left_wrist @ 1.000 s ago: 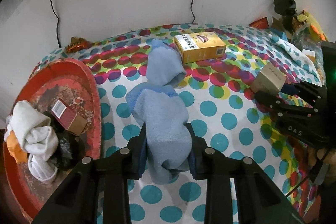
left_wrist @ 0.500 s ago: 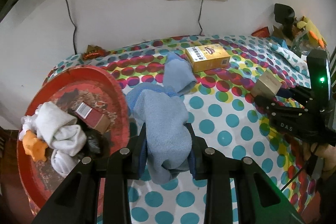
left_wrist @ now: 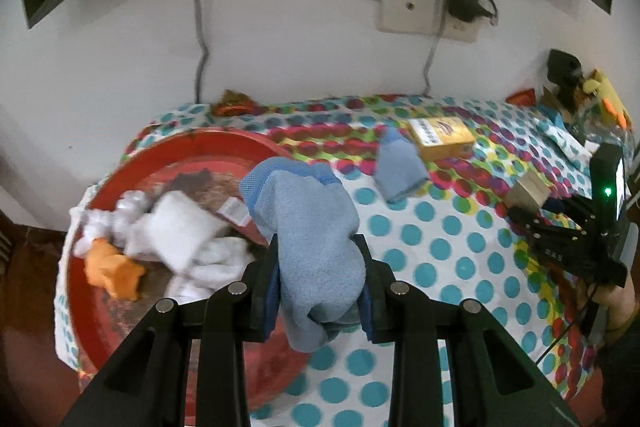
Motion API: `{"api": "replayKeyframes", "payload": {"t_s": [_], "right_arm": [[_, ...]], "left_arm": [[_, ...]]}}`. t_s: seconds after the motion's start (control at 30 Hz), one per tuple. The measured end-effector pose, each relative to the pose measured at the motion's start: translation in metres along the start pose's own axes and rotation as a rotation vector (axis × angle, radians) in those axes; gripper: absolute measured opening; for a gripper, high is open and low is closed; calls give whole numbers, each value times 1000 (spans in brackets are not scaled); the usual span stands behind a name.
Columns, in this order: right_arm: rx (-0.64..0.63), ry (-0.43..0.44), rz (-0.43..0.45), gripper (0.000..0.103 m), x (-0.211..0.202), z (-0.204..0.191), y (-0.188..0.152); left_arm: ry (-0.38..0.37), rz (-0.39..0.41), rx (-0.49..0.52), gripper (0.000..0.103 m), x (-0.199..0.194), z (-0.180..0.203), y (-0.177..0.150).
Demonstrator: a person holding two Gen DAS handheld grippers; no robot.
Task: Organize objects
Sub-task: 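Carry the blue sock onto the red tray and open the left gripper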
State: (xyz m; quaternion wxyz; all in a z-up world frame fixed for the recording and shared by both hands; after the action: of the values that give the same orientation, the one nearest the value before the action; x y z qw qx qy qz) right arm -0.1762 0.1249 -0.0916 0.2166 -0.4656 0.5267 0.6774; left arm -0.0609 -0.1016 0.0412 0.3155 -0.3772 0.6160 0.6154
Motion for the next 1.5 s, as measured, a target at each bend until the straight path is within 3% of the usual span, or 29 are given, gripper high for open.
{"api": "replayKeyframes", "payload": {"t_s": [0.53,1.0,1.5], "right_arm": [[-8,5,0,49,-1,1,0],[-15,3,0,49,-3,4,1],[-19,6,0,49,-4,7,1]], "left_arm": [[82,-23,-145,29,-7,-100,-33],[96,-86,-174,29,23,-124,-62],[107,-101,-172,29,37,-132,-69]]}}
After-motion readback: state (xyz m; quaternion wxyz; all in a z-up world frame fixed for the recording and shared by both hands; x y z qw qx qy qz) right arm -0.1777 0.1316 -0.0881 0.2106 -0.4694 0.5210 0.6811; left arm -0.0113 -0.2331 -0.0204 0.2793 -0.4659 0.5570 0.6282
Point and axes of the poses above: each gripper's, at about its wrist camera, not at the fingertips, and x roughly the way its jaws point, z to its right, y to its top, the point moved 1 cm from there along x, roughly the way its jaws point, and after that the axes turned 8 degrees about -z, right-handed, at the moved point
